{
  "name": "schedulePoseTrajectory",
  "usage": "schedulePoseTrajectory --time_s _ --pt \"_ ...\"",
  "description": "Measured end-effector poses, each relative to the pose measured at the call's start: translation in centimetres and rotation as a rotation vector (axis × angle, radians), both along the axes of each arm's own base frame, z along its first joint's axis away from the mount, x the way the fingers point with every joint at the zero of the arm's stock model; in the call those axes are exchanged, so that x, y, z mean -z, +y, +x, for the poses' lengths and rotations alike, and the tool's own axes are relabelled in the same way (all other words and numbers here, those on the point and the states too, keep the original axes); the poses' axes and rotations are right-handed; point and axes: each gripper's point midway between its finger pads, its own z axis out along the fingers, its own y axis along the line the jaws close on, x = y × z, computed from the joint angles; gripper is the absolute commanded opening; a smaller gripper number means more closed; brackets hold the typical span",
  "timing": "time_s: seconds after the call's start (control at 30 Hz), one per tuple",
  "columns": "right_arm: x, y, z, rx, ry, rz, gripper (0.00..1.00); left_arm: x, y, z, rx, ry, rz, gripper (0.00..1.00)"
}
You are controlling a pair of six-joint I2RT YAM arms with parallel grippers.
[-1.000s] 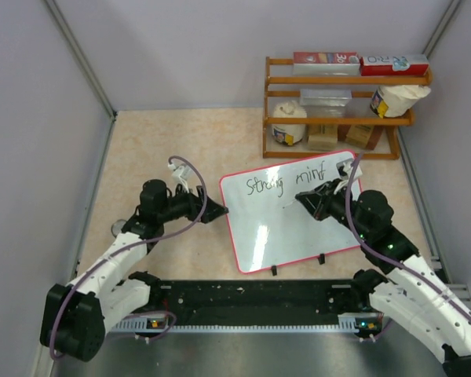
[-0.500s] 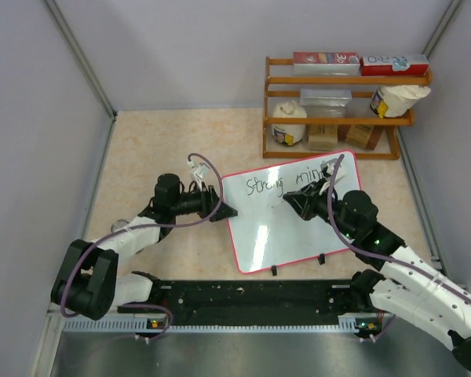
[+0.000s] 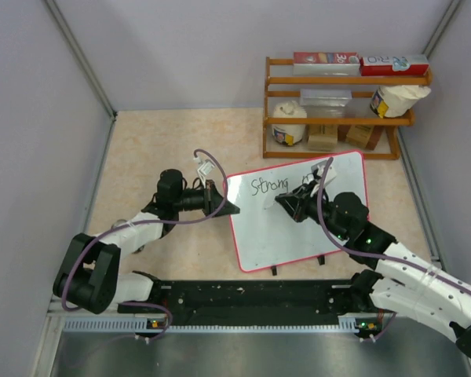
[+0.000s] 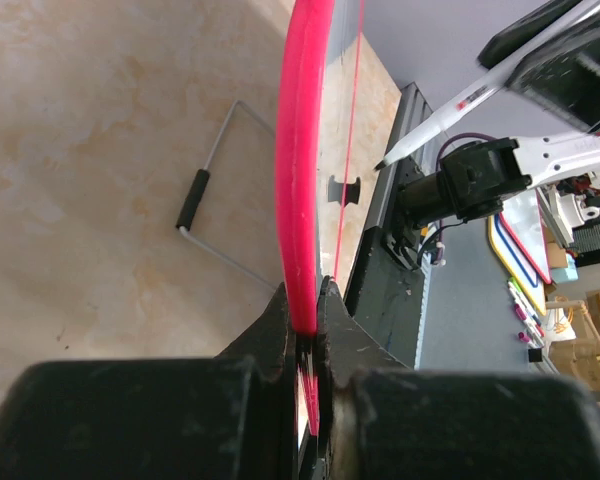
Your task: Write a sentence on the whiteboard
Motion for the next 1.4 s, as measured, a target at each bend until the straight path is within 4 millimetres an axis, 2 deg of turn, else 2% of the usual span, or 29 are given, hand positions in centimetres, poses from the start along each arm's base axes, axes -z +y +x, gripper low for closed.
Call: schedulePoseTrajectory --time_s 0.1,0.63,0.9,1.4 --pt "0.4 0.3 -0.1 -0.005 0.003 -0.004 0.0 -1.0 -0.4 -0.3 0.031 -0.001 -0.022 0.0" --pt "0.6 -0.1 -0.1 0.01 -0.021 -0.022 0.0 -0.3 -0.3 -0.4 0.025 0.023 0.0 0.0" --pt "0.6 0.4 -0.3 0.0 -0.026 -0.02 0.0 -0.3 -0.2 -0.5 0.025 0.021 0.005 0.0" --pt "1.8 1.2 0.1 0.006 -0.004 -0.049 0.0 -0.3 -0.2 -0.5 0.023 0.026 0.011 0.0"
